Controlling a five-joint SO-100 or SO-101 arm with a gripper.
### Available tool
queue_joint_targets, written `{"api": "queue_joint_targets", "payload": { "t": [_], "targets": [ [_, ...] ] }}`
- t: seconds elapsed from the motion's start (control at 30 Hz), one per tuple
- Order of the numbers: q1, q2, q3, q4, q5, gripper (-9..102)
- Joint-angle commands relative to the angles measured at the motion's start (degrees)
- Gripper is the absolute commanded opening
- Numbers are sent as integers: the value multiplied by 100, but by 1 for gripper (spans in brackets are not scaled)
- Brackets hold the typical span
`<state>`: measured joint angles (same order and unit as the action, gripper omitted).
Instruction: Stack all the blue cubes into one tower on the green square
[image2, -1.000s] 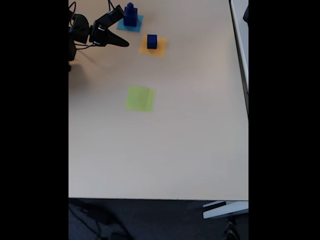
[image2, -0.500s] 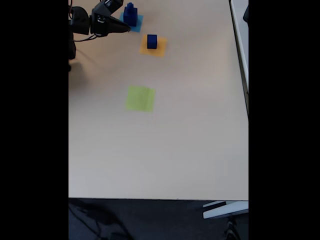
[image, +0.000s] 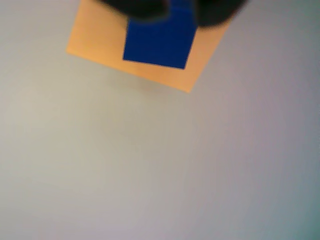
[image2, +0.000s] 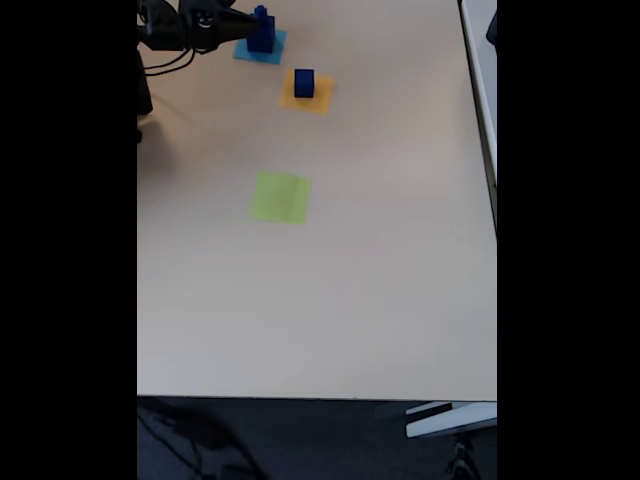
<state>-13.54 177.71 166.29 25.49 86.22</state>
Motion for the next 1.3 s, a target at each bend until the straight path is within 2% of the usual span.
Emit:
{"api": "queue_joint_targets", "payload": {
  "t": [0.0,0.17,0.37,0.43,0.63,0.83,0.93,1.1,1.27],
  "targets": [
    [-105,-765,-668,-387,123,0],
    [-316,-1802,-1143,-800,202,0],
    [-835,-2812,-1837,-844,642,0],
    [-1020,-3155,-1925,-1125,738,0],
    [-1468,-3709,-2259,-1125,1090,0],
    [-1916,-4614,-2153,-2021,1986,0],
    [-2136,-5238,-2479,-2162,2487,0],
    [-2303,-6012,-2953,-2250,2953,4],
    [-2303,-6064,-3103,-2215,3023,10]
  ]
}}
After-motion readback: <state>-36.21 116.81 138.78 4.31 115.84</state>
